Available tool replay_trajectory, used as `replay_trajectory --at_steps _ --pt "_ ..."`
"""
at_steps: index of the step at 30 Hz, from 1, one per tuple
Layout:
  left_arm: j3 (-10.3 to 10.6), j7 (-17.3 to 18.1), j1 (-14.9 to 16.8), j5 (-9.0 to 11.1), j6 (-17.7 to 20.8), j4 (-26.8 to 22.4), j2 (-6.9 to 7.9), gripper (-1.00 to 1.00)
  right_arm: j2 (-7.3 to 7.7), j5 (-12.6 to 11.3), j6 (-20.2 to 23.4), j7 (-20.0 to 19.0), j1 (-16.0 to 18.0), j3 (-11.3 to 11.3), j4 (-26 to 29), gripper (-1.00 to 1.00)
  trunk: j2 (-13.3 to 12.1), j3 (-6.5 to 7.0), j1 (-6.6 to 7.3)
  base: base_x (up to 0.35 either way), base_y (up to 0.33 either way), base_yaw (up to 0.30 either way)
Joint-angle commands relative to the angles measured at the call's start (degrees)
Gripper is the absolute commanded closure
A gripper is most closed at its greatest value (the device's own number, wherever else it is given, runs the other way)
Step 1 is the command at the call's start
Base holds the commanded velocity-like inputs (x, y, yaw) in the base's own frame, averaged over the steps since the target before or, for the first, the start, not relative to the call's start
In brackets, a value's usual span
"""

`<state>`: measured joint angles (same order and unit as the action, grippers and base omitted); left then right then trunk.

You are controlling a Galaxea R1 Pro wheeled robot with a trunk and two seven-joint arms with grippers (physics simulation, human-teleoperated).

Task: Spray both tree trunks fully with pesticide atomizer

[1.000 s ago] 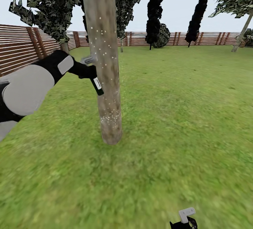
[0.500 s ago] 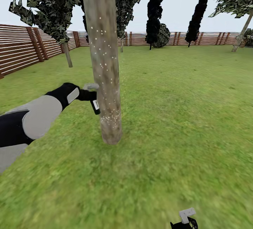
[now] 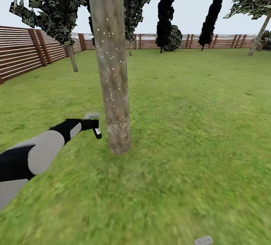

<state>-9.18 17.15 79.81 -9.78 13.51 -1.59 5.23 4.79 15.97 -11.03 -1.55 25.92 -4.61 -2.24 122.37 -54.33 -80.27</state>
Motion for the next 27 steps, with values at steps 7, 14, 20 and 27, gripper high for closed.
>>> replay_trajectory --at_steps 7,14,20,27 --pt "-0.8 0.2 -12.8 1.0 -7.8 -0.1 -0.36 1.00 -0.27 0.4 -0.2 -0.2 0.1 -0.4 -0.3 -1.00 0.0 -0.04 0.01 0.000 0.000 0.000" --pt "-0.9 0.3 -18.6 3.1 -10.2 -0.1 -0.56 1.00 -0.32 0.3 -0.1 -0.2 0.1 -0.4 -0.4 -1.00 0.0 -0.04 0.01 0.000 0.000 0.000" --pt "-0.8 0.3 -18.9 3.2 -11.7 -0.1 -0.87 1.00 -0.39 0.2 -0.1 -0.2 0.1 -0.4 -0.4 -1.00 0.0 -0.04 0.01 0.000 0.240 -0.013" --pt "-0.8 0.5 -18.9 3.2 -12.0 -0.2 -0.86 1.00 -0.40 0.2 -0.1 -0.2 0.1 -0.4 -0.4 -1.00 0.0 -0.04 0.01 0.000 0.343 -0.232"
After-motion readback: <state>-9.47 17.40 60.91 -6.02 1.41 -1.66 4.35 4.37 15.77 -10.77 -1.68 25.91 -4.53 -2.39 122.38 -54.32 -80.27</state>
